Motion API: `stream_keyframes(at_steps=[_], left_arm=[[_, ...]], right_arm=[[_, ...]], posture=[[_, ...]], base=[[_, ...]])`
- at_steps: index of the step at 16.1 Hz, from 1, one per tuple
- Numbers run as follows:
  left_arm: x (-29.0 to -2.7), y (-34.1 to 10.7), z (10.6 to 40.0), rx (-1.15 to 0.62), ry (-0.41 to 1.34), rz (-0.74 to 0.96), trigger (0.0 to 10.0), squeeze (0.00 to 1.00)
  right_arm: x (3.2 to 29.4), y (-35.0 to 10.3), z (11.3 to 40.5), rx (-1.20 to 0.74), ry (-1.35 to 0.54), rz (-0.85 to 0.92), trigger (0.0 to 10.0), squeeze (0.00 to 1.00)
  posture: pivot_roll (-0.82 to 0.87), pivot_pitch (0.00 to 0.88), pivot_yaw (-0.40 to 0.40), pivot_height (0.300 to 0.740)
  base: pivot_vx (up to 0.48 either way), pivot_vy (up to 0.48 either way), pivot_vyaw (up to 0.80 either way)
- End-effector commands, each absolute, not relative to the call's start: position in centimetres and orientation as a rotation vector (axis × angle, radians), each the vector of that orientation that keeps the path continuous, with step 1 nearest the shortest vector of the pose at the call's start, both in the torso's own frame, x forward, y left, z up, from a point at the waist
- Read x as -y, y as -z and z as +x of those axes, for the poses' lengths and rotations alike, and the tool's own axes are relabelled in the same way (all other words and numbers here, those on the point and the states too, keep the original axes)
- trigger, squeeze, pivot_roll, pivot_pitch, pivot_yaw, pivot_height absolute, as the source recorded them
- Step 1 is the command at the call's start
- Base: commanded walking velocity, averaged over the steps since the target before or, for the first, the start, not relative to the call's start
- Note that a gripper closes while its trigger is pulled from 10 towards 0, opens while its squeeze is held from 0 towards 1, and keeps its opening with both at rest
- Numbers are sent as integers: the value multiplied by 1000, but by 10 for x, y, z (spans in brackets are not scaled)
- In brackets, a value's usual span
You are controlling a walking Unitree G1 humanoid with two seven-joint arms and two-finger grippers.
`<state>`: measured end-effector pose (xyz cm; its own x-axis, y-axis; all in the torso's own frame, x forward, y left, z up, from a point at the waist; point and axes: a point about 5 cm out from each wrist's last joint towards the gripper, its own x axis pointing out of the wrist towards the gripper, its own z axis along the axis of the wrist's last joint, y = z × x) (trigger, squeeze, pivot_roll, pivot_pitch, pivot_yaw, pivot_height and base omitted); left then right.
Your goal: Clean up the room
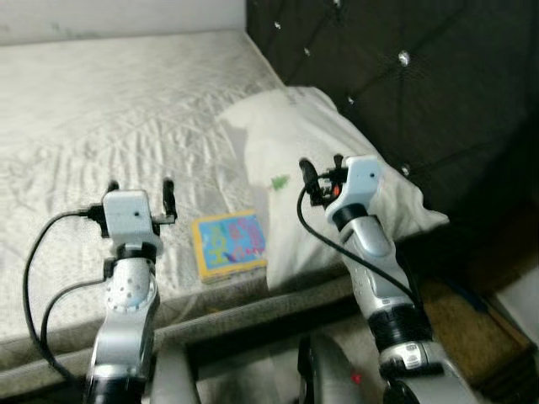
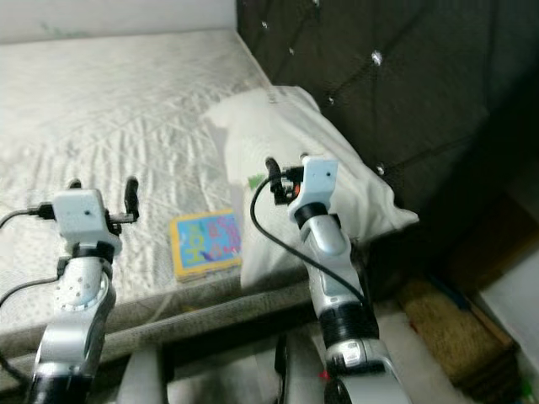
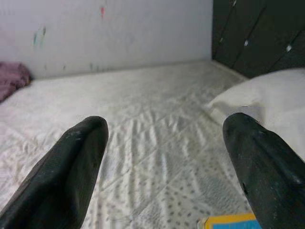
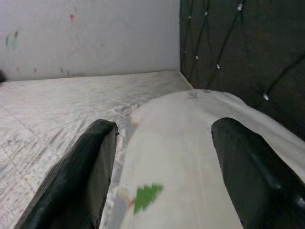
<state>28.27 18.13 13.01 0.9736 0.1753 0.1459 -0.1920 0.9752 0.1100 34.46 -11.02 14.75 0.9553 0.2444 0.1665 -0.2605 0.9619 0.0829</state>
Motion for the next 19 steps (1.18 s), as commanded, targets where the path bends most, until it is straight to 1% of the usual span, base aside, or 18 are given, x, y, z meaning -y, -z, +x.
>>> stream_keyframes(at_steps=[1, 5, 7, 10, 13, 15, 19], left_arm=[[-180, -133, 286, 139, -171, 121, 10000, 0], [-177, -134, 288, 141, -147, 129, 10000, 0], [-176, -134, 290, 148, -138, 108, 10000, 0], [-180, -130, 288, 135, -169, 81, 10000, 0], [-181, -129, 289, 124, -164, 62, 10000, 0], [-178, -133, 294, 134, -129, 69, 10000, 0], [-176, -137, 299, 149, -122, 44, 10000, 0]], right_arm=[[113, -152, 347, 174, -251, 106, 10000, 0], [113, -149, 345, 171, -249, 103, 10000, 0], [115, -147, 344, 166, -244, 96, 10000, 0], [117, -142, 342, 154, -235, 91, 10000, 0], [117, -142, 340, 162, -240, 92, 10000, 0], [115, -142, 341, 158, -242, 97, 10000, 0], [110, -146, 344, 173, -255, 97, 10000, 0]], posture=[[21, 0, -49, 694], [19, 0, -51, 739], [23, 0, -61, 740], [14, 0, -52, 740], [12, 0, -52, 740], [15, 0, -58, 740], [10, 0, -52, 740]], base=[[0, 0, 0], [0, 0, 0], [0, 0, 0], [0, 0, 0], [0, 0, 0], [0, 388, 0], [0, 480, 0]])
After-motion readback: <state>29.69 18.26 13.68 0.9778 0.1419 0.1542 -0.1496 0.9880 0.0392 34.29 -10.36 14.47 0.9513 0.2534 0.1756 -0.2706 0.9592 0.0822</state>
